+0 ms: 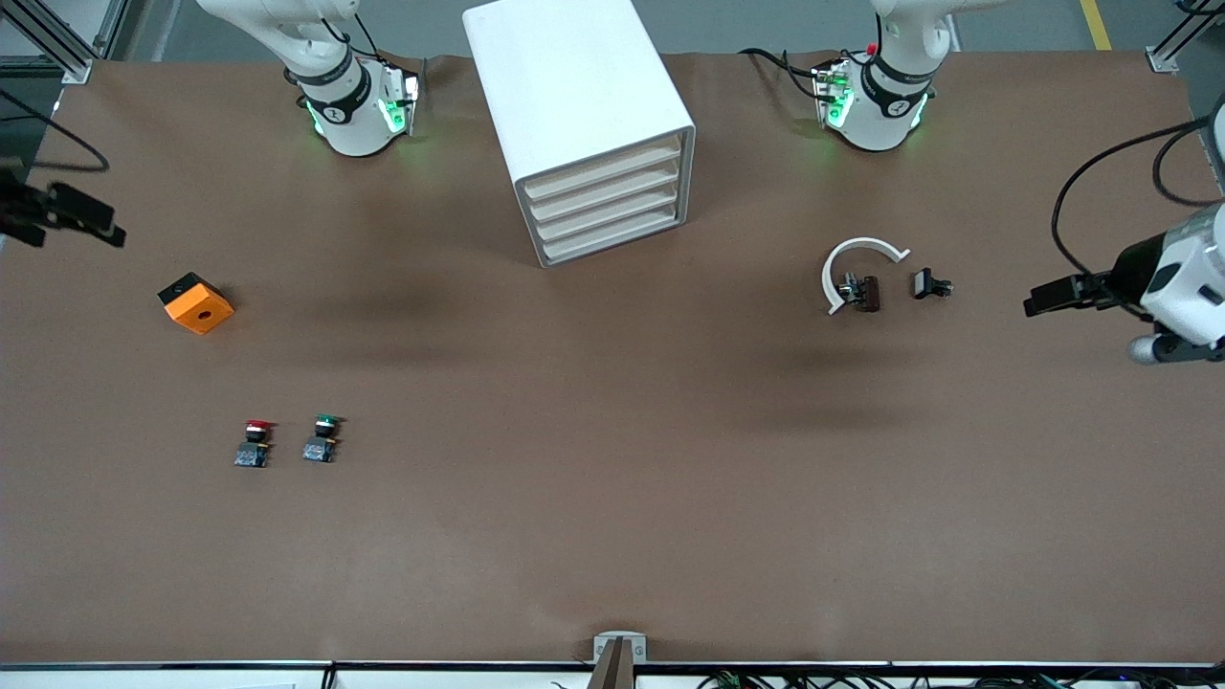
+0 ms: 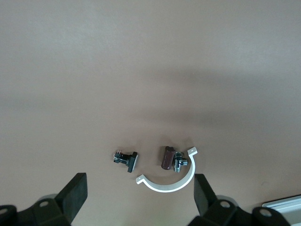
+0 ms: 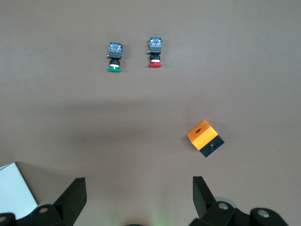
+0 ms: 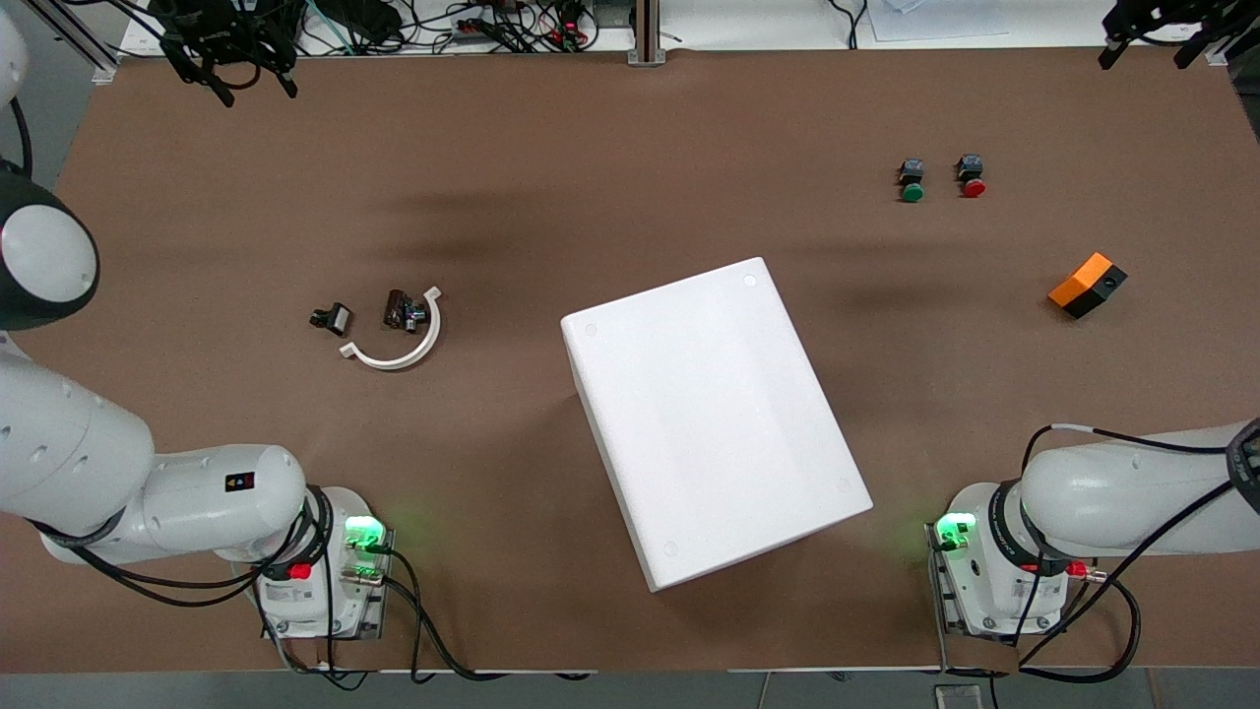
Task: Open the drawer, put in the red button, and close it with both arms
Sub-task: 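Reach the right gripper to the red button while the left gripper approaches the cabinet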
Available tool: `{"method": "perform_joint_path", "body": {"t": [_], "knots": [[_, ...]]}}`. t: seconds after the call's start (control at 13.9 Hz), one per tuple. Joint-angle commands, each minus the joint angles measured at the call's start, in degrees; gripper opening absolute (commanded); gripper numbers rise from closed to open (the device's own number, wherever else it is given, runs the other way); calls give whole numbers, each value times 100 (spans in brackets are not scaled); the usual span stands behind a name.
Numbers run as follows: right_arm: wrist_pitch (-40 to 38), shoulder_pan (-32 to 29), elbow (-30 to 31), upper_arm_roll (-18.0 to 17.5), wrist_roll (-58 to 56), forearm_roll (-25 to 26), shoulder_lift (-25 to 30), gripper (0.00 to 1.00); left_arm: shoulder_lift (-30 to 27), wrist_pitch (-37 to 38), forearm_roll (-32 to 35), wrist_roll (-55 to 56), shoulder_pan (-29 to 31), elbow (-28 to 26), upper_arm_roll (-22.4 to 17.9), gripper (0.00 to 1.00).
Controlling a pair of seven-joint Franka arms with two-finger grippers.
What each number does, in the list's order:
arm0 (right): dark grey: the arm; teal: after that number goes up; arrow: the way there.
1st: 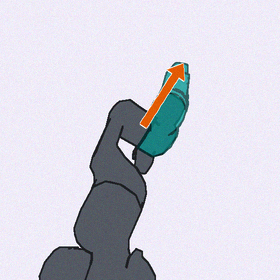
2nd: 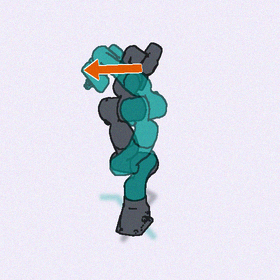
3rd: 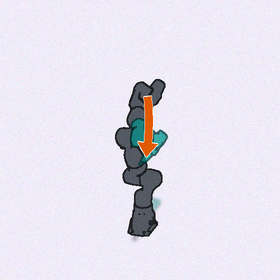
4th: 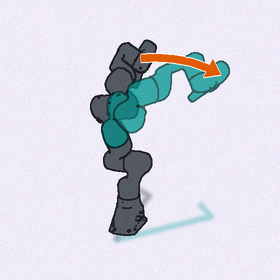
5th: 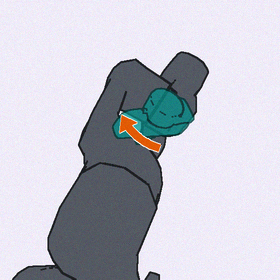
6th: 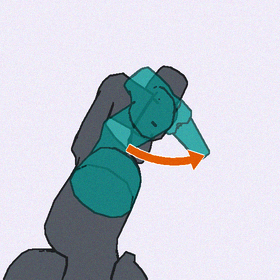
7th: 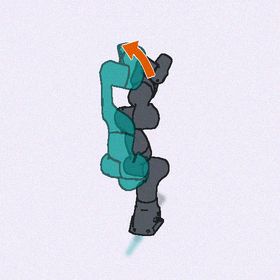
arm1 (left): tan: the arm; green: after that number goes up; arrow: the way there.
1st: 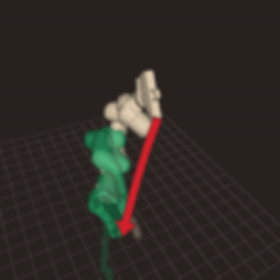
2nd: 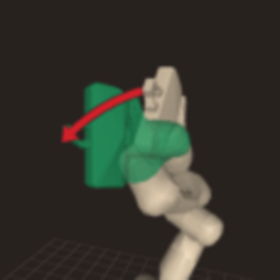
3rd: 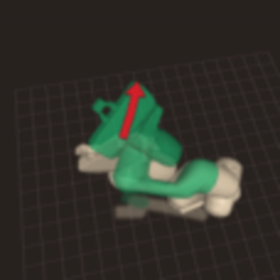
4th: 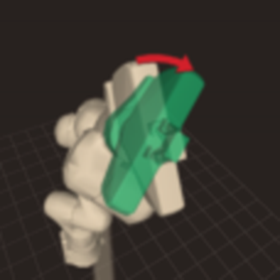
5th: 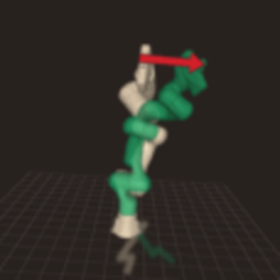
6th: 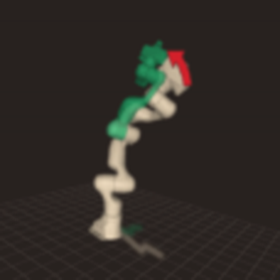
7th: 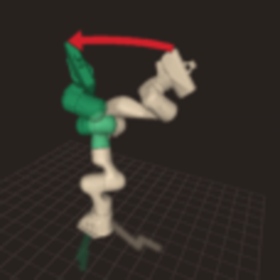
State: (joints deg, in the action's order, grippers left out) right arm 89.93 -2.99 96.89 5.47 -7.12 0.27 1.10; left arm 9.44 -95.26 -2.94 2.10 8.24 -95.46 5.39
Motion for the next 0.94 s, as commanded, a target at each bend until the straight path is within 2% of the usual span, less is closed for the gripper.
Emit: {"method": "perform_joint_path", "body": {"t": [0.0,0.29,0.5,0.86], "knots": [[-80,-79,-346,15,-88,35,-416,100,347,-185,-75,27,-42,89,41,100],[104,-273,-346,15,-79,-18,-655,100,769,-537,-84,88,-174,98,85,100],[200,-133,-293,-11,418,-150,-768,100,1015,-669,-198,500,-367,115,112,100],[1780,95,410,-29,659,-185,-1304,100,1402,-661,-759,2791,-1148,238,121,100]]}}
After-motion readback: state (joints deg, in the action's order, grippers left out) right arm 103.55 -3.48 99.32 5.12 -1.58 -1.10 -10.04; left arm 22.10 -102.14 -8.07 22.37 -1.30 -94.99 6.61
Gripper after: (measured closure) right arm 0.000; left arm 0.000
